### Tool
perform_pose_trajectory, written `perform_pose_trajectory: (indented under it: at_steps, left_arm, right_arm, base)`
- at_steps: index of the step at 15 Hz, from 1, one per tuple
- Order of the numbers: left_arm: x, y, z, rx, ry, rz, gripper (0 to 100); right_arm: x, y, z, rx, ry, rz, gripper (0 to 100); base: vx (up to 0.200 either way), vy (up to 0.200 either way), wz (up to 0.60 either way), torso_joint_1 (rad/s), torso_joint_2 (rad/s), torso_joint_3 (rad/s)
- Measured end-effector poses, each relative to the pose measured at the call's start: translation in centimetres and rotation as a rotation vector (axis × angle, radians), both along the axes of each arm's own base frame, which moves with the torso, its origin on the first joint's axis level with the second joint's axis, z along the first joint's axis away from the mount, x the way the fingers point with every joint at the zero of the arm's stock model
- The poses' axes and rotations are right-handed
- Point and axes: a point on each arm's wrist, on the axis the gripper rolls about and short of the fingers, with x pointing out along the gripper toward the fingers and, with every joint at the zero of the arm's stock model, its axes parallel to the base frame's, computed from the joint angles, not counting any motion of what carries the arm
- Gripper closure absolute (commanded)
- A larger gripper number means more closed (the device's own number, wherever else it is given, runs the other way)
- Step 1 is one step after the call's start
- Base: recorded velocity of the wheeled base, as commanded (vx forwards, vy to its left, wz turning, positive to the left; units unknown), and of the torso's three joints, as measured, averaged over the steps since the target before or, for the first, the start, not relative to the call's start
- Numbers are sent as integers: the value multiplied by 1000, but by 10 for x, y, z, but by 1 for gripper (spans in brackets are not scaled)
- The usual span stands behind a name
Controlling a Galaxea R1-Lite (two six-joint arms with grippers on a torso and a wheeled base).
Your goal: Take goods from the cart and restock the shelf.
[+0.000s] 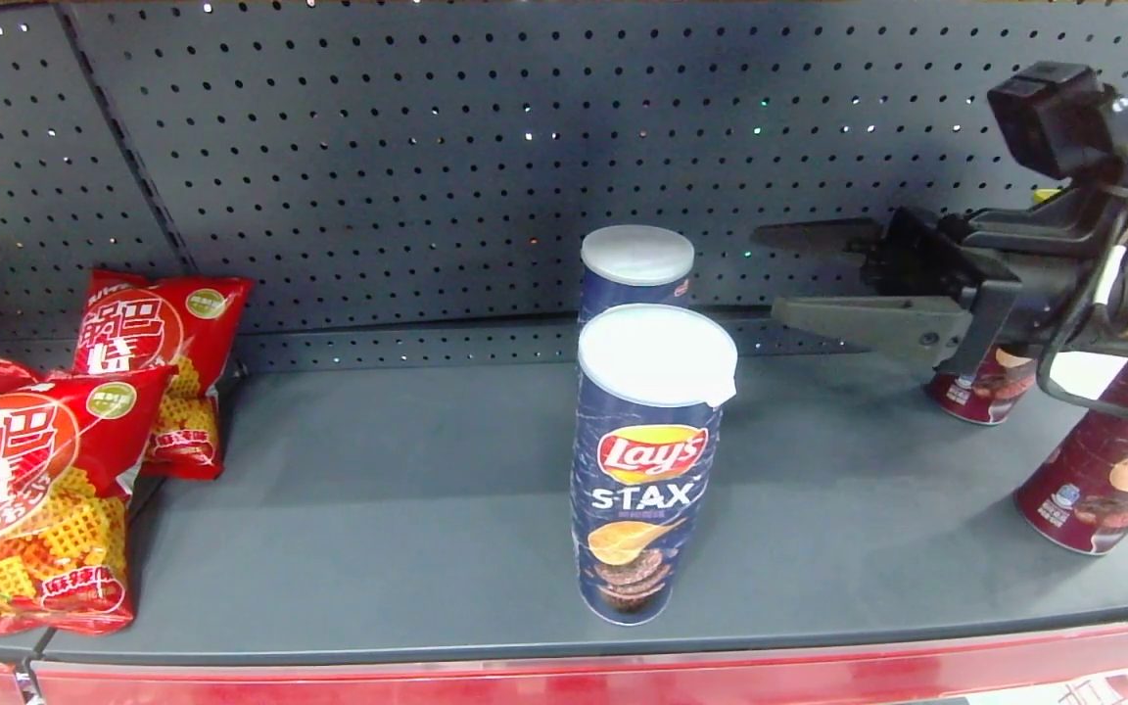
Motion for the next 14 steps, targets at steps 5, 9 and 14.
perform_pose_trajectory:
  at_steps: [5, 9, 14]
  left_arm:
    - [0, 0, 0, 0, 0, 0, 0]
    - [0, 0, 0, 0, 0, 0, 0]
    - [0, 0, 0, 0, 0, 0, 0]
  right_arm:
    - [-27, -9, 17, 22, -56, 4, 0]
    - [-57, -10, -8, -4, 7, 38, 0]
    - [-70, -7, -27, -34, 31, 72, 0]
  base:
    - [0, 0, 0, 0, 0, 0]
    - [0, 0, 0, 0, 0, 0]
    - [0, 0, 0, 0, 0, 0]
